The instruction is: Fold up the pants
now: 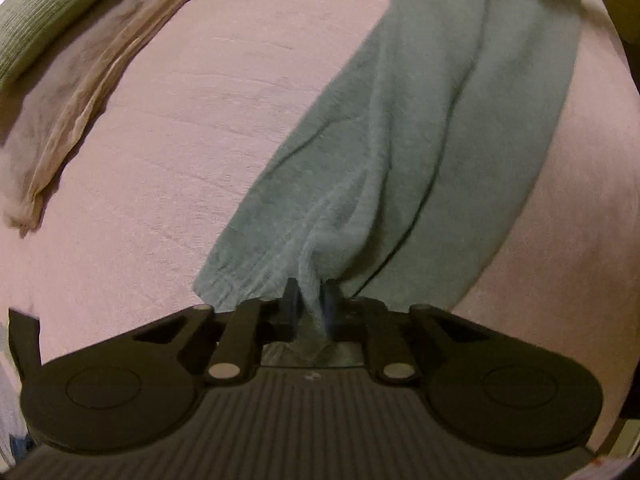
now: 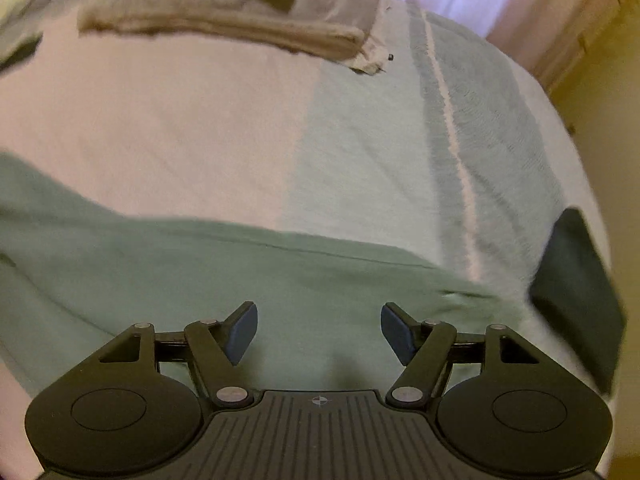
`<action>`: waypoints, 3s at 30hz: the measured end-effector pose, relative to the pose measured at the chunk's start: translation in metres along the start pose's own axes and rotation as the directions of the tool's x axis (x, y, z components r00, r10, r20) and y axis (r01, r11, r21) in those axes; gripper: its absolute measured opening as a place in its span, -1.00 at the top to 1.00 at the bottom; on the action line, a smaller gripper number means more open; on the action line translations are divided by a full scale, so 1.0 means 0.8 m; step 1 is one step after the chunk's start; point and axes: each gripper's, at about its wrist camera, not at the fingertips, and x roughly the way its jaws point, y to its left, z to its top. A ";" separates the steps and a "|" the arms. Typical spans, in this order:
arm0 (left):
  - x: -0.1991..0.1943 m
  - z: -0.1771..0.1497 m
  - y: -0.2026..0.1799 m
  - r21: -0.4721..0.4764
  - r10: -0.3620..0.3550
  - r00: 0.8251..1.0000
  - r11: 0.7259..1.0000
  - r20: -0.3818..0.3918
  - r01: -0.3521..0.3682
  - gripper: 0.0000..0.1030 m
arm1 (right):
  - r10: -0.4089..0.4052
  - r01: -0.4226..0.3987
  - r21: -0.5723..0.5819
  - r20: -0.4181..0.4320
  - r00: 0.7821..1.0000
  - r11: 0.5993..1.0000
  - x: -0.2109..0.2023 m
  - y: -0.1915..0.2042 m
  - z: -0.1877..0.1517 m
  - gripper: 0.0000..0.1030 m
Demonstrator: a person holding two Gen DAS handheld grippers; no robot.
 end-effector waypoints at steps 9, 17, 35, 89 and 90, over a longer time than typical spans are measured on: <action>-0.042 0.077 0.081 -0.339 0.121 0.992 0.932 -0.041 -0.127 0.87 | -0.002 -0.004 -0.276 -0.022 1.000 0.961 0.120 -0.171 -0.001 -0.28; -0.030 0.107 0.071 -0.385 0.147 0.973 0.899 -0.181 -0.207 0.87 | 0.176 -0.226 -0.368 -0.165 0.970 0.902 0.242 -0.247 0.001 -0.16; 0.025 0.168 0.290 -0.670 0.124 0.961 0.694 -0.247 -0.262 0.73 | -0.010 0.014 0.027 -0.150 0.989 1.000 0.272 -0.315 0.137 0.09; -0.058 -0.165 -0.067 -0.976 -0.090 0.991 0.204 -0.098 -0.078 0.54 | -0.094 0.039 0.865 0.010 0.996 0.501 0.100 -0.179 -0.254 0.03; -0.055 -0.166 -0.069 -0.973 -0.084 0.989 0.209 -0.118 -0.099 0.54 | -0.078 0.012 0.883 0.029 0.997 0.470 0.113 -0.193 -0.261 0.03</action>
